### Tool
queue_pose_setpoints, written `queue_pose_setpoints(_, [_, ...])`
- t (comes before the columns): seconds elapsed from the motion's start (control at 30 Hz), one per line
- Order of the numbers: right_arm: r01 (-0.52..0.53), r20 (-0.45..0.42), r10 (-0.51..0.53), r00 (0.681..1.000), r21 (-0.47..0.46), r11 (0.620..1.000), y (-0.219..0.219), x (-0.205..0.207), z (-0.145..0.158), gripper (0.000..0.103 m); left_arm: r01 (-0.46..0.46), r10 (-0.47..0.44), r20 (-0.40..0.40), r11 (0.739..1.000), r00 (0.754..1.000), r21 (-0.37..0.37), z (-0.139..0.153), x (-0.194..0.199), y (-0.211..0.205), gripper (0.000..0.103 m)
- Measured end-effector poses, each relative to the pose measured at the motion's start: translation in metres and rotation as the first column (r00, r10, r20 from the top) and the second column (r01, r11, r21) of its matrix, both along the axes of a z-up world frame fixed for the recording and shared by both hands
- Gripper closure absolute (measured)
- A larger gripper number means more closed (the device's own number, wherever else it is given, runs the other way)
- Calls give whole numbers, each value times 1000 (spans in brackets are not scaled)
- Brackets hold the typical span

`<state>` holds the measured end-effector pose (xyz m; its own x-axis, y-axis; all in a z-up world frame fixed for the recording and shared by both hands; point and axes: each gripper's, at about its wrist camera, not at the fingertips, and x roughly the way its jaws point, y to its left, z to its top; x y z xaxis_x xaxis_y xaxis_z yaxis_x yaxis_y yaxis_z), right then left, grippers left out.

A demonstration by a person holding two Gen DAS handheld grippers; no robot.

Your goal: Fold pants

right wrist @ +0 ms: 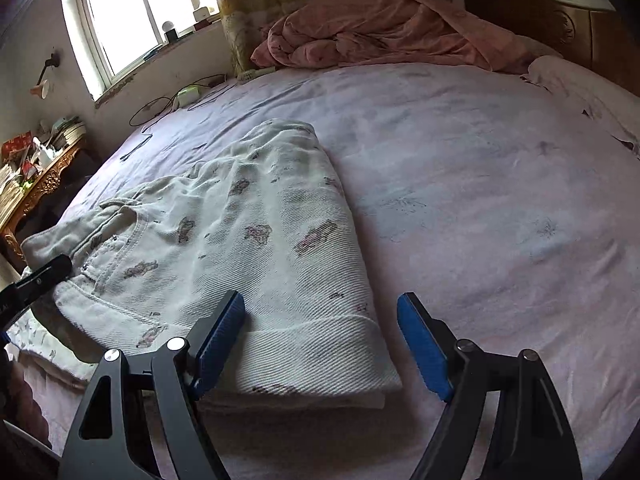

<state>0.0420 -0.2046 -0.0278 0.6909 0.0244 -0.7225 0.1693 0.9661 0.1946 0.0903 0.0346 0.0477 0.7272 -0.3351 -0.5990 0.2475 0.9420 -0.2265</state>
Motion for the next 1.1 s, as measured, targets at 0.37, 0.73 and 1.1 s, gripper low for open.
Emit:
queue_pose_setpoints(0.37, [-48, 104, 60, 993, -118, 992, 51, -9, 39, 18, -226, 213, 137, 970, 967, 86, 21, -30, 85, 86])
queue_pose_setpoints(0.73, [-121, 149, 149, 977, -185, 975, 88, -10, 49, 39, -297, 299, 20, 936, 954, 191, -28, -25, 119, 22])
queue_pose_setpoints(1.1, [-161, 65, 166, 984, -83, 984, 77, 2, 30, 86, -136, 128, 84, 986, 988, 101, 9, -27, 88, 22])
